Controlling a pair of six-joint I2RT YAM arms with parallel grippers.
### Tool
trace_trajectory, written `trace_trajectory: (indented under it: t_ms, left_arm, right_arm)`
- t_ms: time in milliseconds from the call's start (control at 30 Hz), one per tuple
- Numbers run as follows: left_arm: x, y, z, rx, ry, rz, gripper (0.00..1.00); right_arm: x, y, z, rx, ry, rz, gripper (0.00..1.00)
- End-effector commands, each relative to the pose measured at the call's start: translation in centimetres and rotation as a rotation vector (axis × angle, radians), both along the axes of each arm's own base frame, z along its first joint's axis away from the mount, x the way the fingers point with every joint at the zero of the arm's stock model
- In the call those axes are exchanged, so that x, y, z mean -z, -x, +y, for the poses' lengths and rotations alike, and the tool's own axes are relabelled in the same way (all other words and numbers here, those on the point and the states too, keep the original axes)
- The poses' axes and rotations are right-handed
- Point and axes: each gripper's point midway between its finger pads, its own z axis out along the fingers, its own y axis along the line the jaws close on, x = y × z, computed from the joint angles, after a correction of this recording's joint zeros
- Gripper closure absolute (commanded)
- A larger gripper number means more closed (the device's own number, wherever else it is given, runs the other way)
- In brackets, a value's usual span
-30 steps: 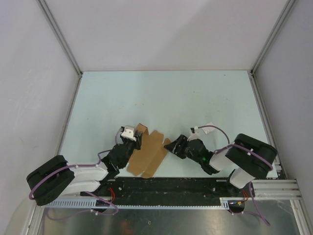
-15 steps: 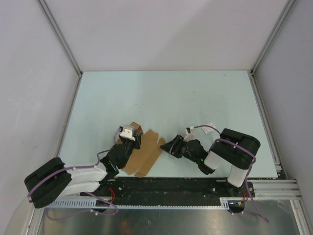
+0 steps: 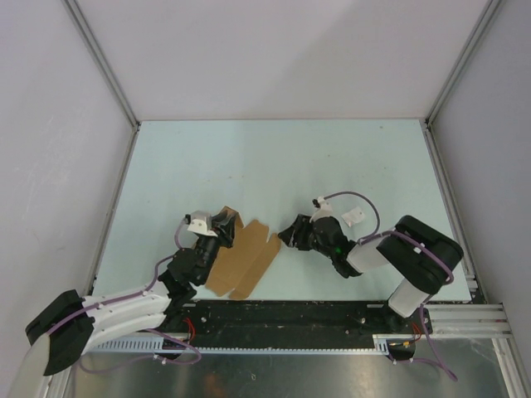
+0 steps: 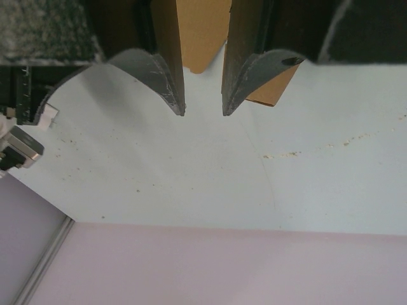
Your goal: Fold the paper box
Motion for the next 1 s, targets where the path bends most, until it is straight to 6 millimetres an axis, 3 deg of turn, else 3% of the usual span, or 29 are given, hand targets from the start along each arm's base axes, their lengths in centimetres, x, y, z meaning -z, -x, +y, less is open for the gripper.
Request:
trace_trajectory:
  t_ms: [0,633,767,967]
  left_arm:
    - [3.5,0.9,0.9,0.004,-0.040,0.058,0.65]
    - [3.6,0.9,0.9,0.004,-0.041,0.063,0.64]
    - [3.6,0.9,0.9,0.008,-0.038,0.063,0.64]
    - [3.6,1.1,0.8,0.017,-0.034,0.061,0.64]
  right_arm:
    - [3.7,1.4,0.3,-0.128,0.110,0.051,0.46]
    - [3.9,2.9,2.9,-0.246,0.034,0.063,0.63]
    - [3.6,2.8,2.7,-0.249,0.045,0.054,0.75]
    - [2.9,2.4,2.0,-0.228,0.096,0.013,0.82]
